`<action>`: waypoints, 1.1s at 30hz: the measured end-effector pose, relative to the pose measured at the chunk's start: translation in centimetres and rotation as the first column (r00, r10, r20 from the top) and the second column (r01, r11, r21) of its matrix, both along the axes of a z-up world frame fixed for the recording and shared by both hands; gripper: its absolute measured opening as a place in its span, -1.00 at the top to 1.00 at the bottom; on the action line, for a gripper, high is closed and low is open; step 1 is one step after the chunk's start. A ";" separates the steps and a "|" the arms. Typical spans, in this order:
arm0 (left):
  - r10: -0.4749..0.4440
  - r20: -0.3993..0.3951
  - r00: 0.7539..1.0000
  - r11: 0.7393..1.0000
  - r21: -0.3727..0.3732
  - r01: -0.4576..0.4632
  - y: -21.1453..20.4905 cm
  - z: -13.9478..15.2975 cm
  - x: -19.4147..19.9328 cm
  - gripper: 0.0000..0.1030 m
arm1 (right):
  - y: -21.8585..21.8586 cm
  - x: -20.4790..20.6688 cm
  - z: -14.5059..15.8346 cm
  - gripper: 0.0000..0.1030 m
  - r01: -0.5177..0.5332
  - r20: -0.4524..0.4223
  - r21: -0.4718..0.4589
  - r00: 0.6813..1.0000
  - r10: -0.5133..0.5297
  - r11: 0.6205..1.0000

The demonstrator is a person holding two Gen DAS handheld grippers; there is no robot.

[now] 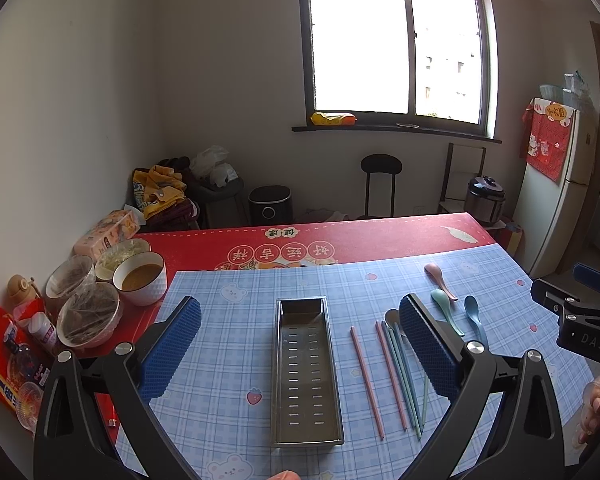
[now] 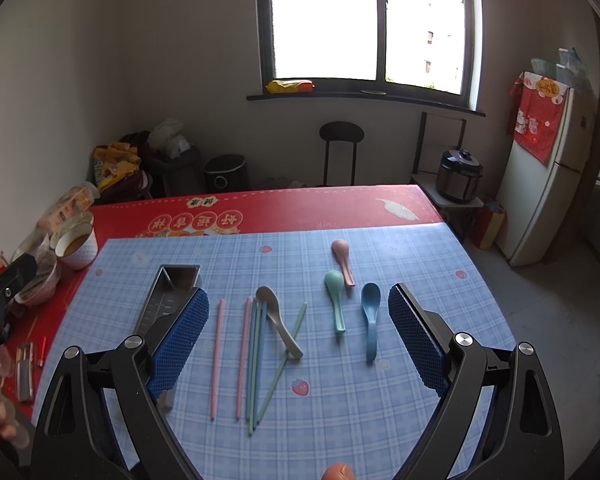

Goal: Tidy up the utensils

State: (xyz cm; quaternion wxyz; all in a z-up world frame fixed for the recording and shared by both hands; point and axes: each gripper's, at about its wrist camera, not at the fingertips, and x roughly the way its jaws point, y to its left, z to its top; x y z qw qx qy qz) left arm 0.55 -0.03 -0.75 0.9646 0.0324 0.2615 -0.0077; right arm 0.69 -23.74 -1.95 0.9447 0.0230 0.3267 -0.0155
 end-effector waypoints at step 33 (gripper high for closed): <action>0.006 -0.006 1.000 1.000 -0.014 -0.006 -0.2 -0.3 0.0 -0.88 | 0.1 0.4 -0.4 -0.72 0.002 -0.008 0.012 1.000 -0.001 1.000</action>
